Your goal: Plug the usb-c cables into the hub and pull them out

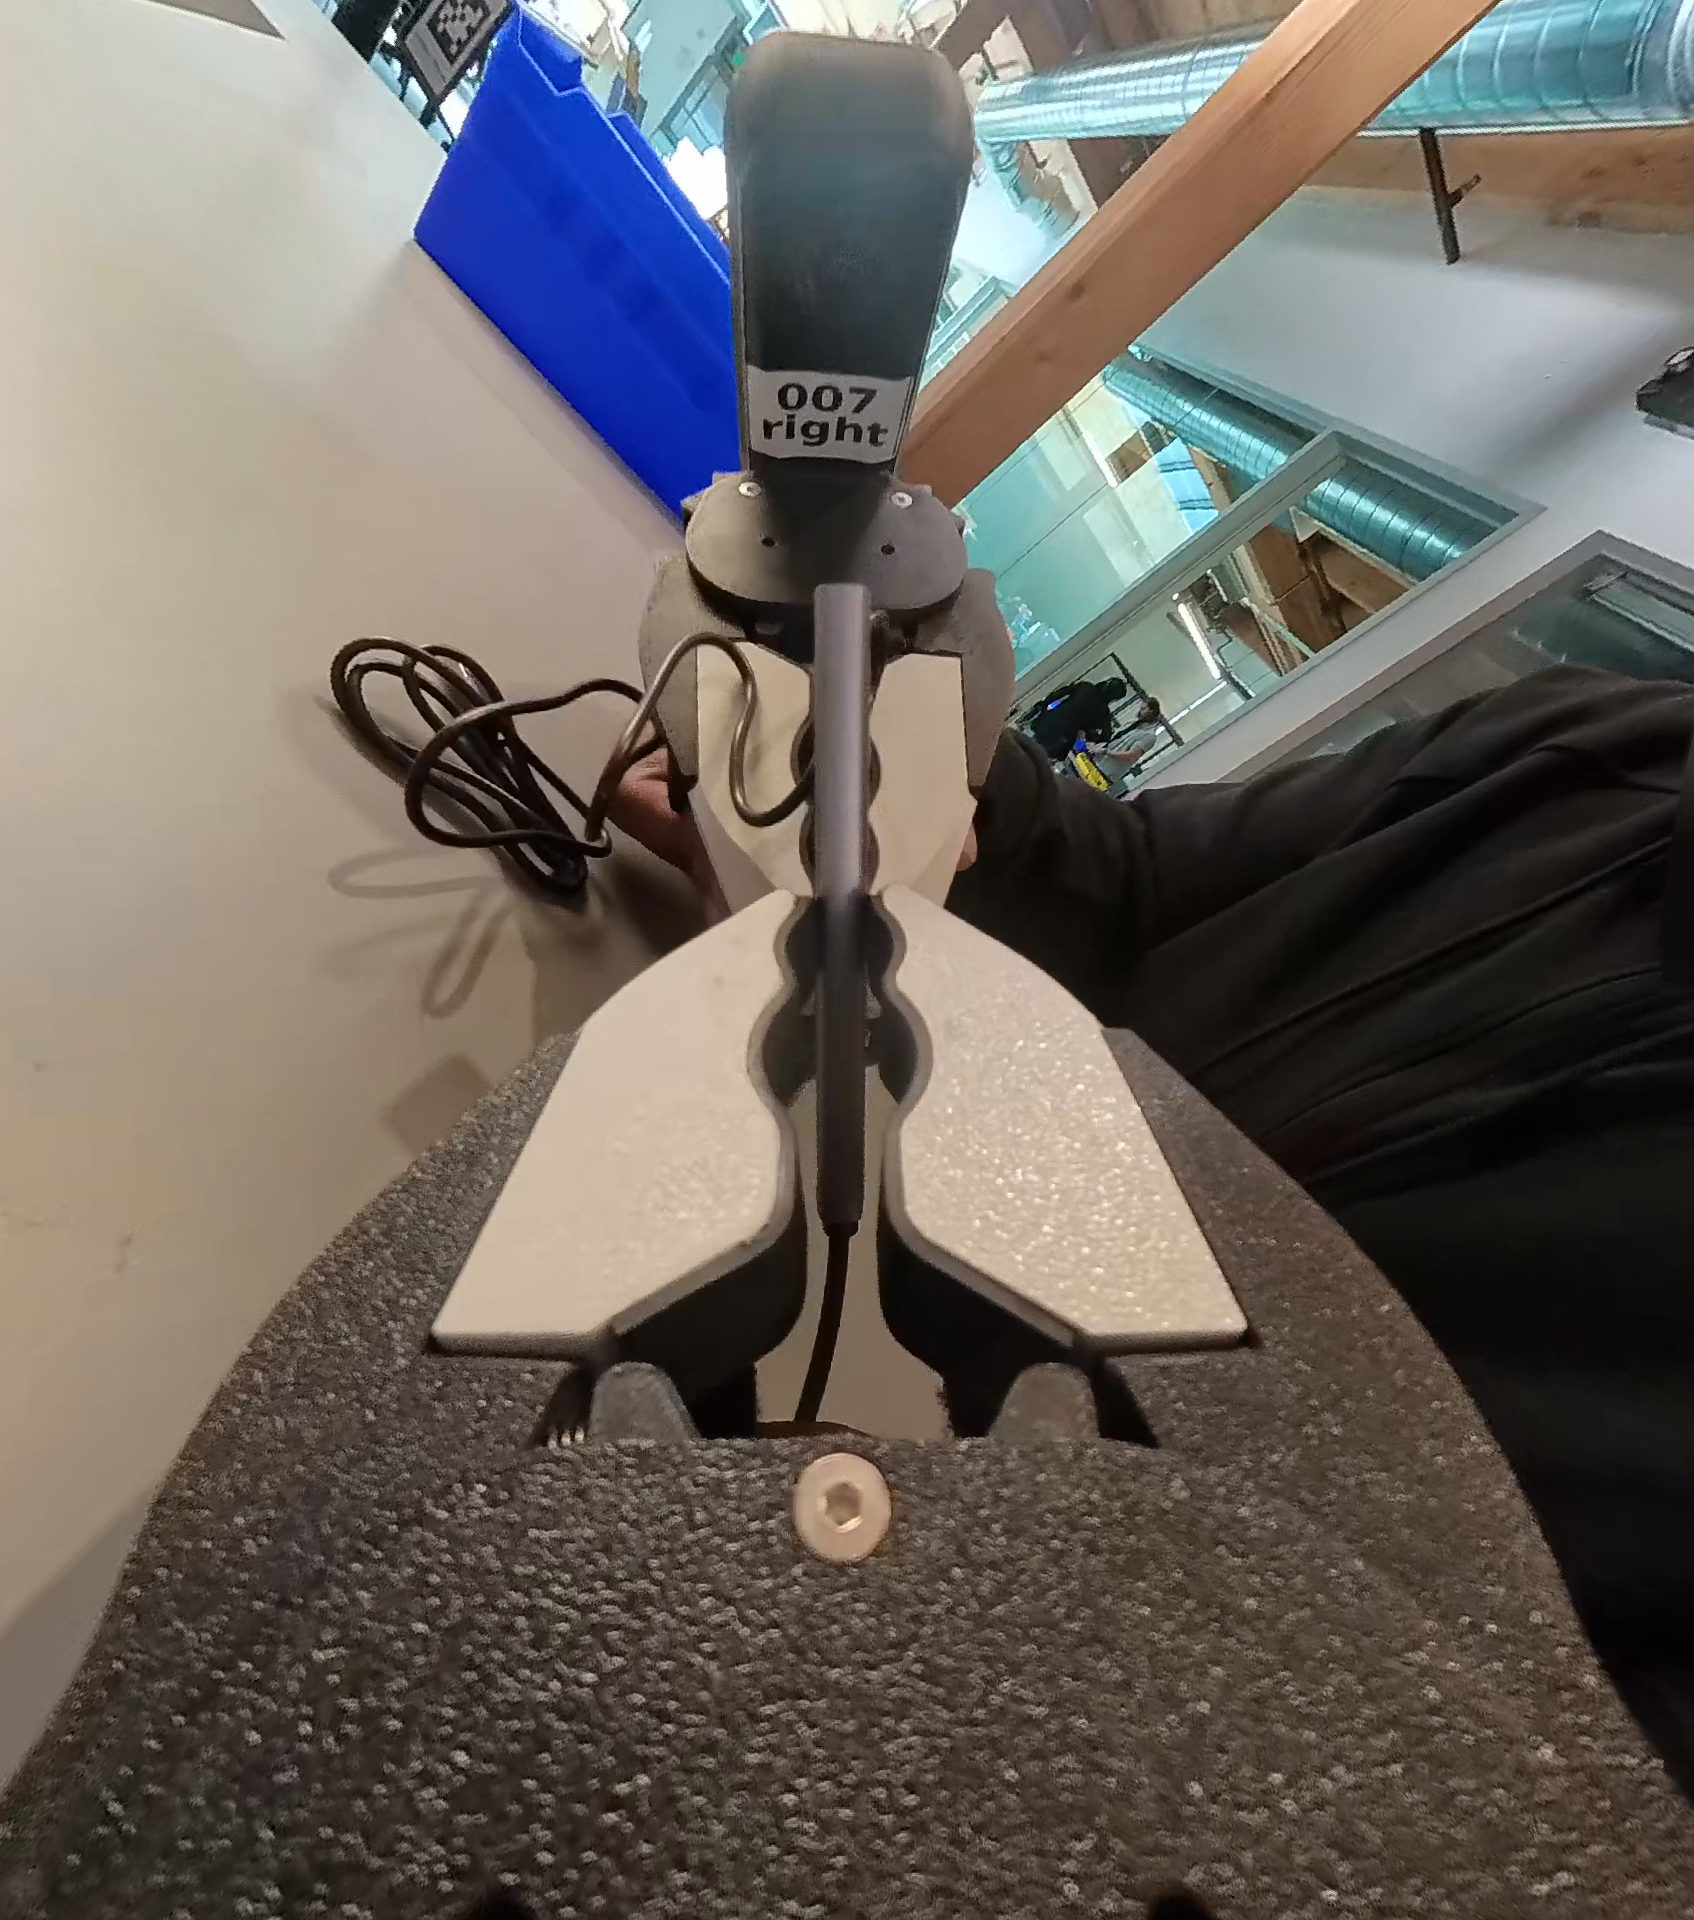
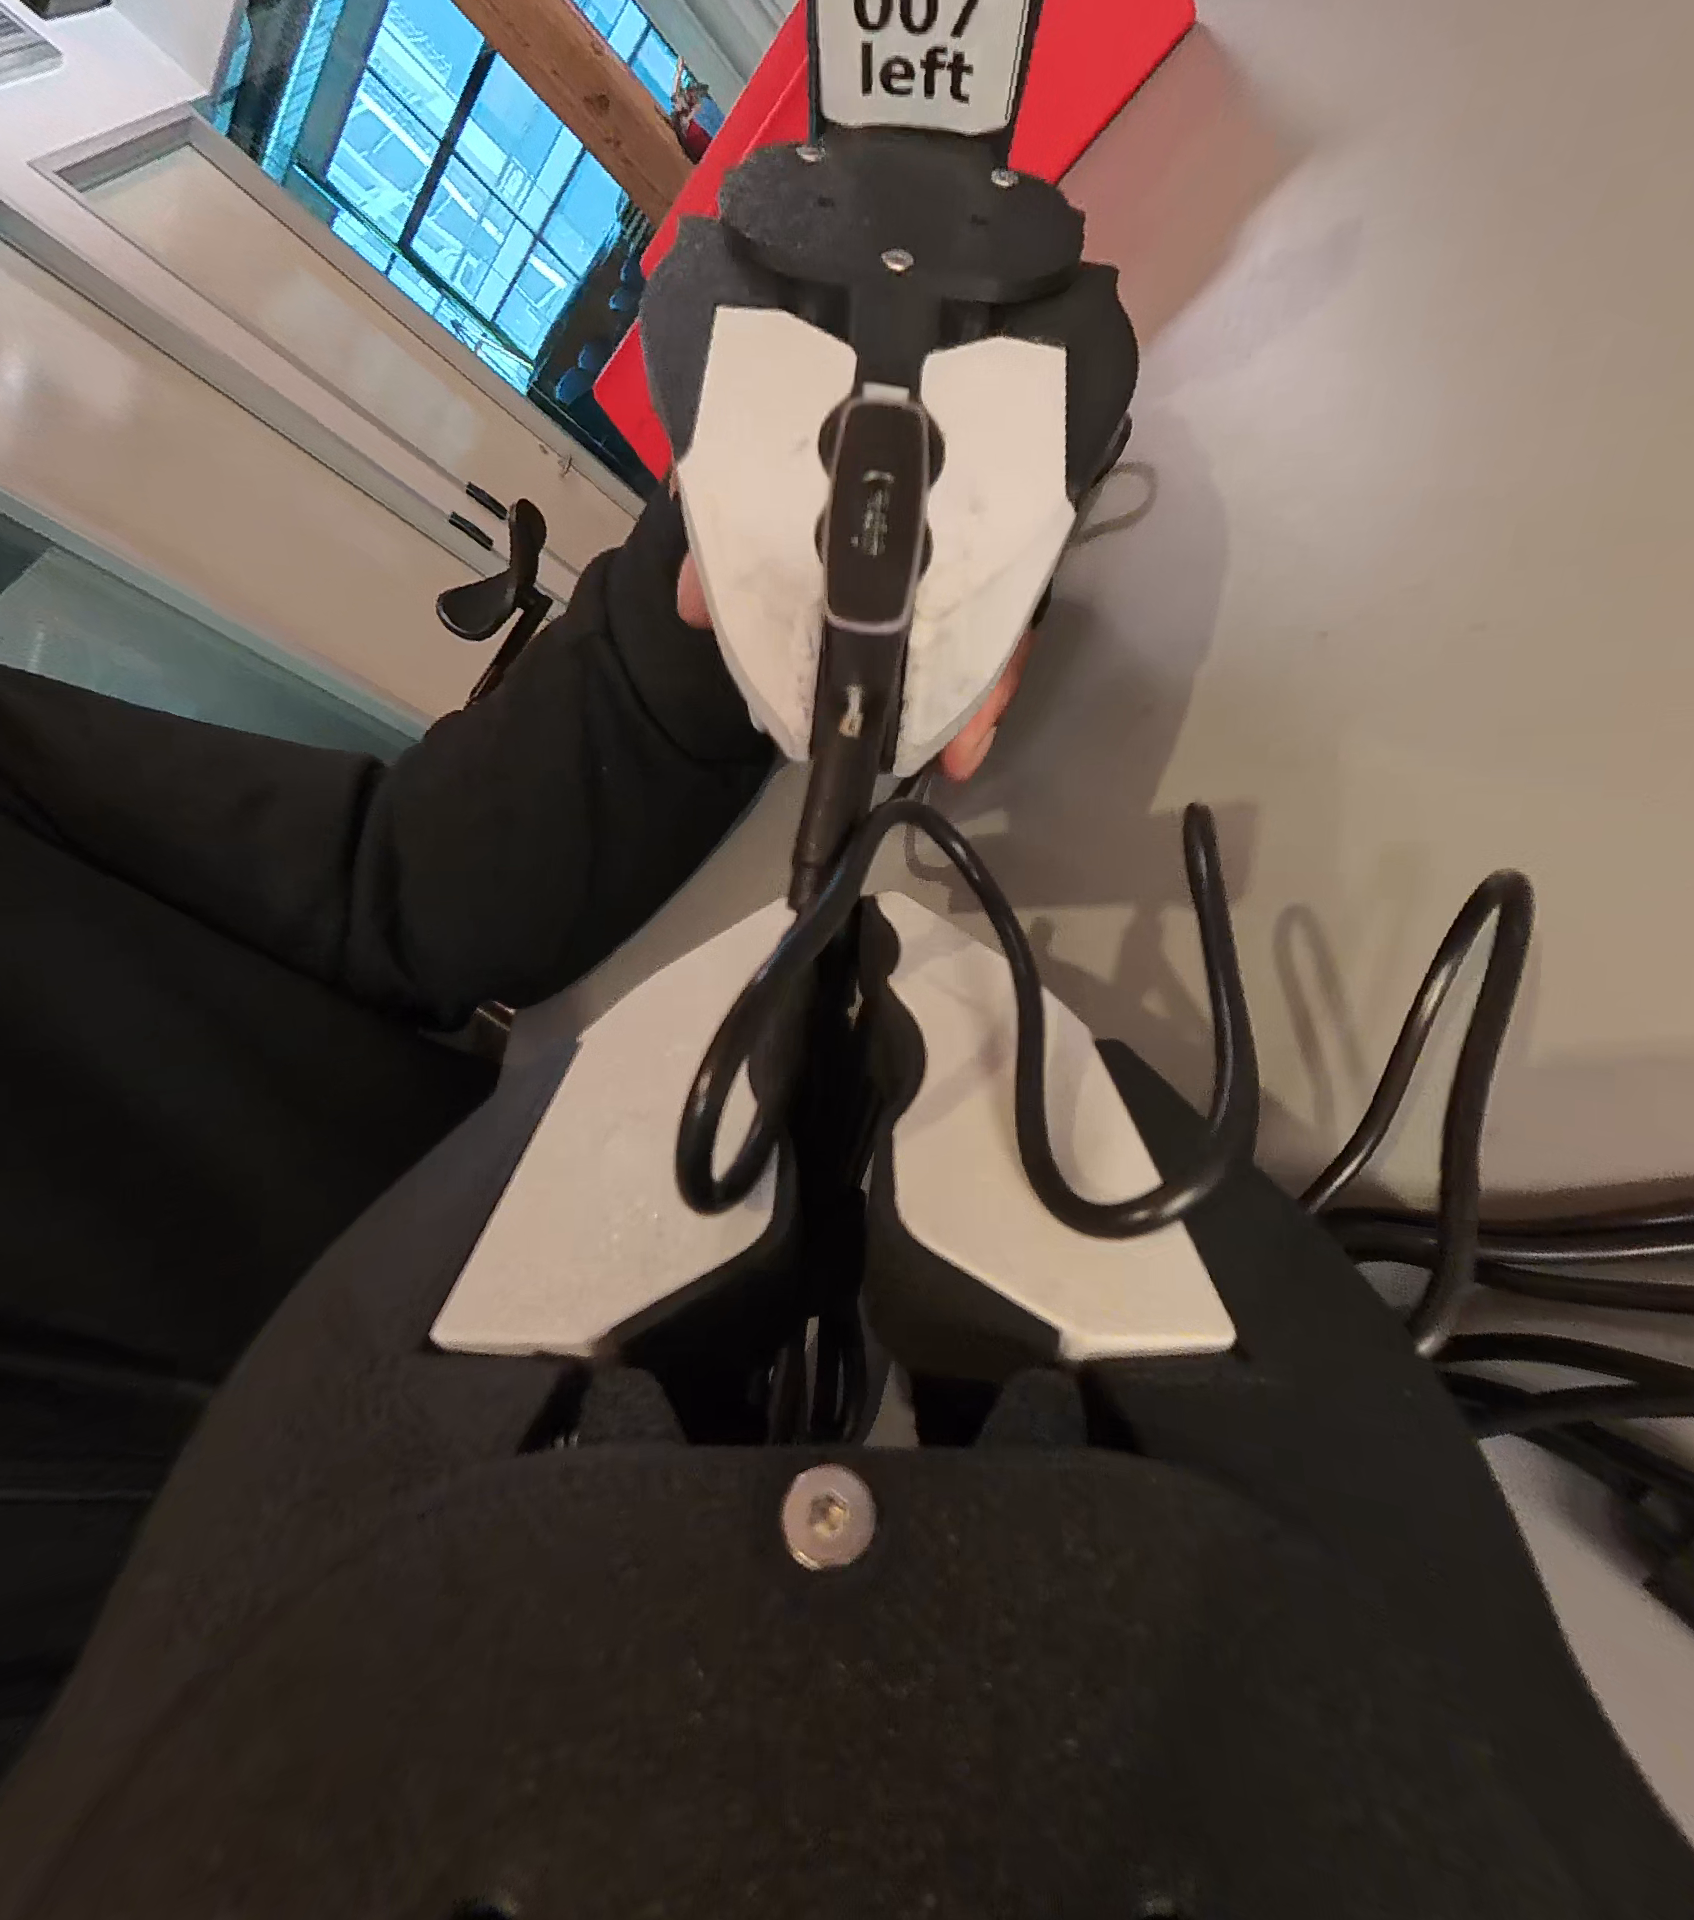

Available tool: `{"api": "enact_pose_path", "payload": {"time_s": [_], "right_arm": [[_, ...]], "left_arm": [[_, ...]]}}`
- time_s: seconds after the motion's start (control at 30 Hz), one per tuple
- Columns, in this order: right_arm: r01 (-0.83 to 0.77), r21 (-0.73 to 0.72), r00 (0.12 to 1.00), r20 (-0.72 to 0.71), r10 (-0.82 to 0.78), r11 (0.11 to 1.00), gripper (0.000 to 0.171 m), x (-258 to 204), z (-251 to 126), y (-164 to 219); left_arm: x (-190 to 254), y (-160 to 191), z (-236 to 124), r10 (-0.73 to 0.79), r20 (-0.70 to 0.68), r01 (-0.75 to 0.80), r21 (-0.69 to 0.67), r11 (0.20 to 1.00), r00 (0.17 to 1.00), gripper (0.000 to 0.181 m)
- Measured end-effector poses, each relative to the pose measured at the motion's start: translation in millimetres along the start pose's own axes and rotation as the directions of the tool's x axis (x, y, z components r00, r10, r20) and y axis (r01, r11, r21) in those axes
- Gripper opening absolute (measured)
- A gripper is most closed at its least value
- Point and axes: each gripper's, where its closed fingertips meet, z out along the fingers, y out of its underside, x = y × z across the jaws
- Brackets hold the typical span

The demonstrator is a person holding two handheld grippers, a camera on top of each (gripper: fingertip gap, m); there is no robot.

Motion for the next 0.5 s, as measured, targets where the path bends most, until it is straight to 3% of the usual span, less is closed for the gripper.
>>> {"api": "enact_pose_path", "payload": {"time_s": [0.5], "right_arm": [[-0.011, -0.083, 1.0, -0.024, 0.009, 0.996, 0.008, 7, 0, 12]], "left_arm": [[-8, 14, 8, 0.056, 0.078, -0.048, -0.095, 0.994, 0.995, 0.009]]}}
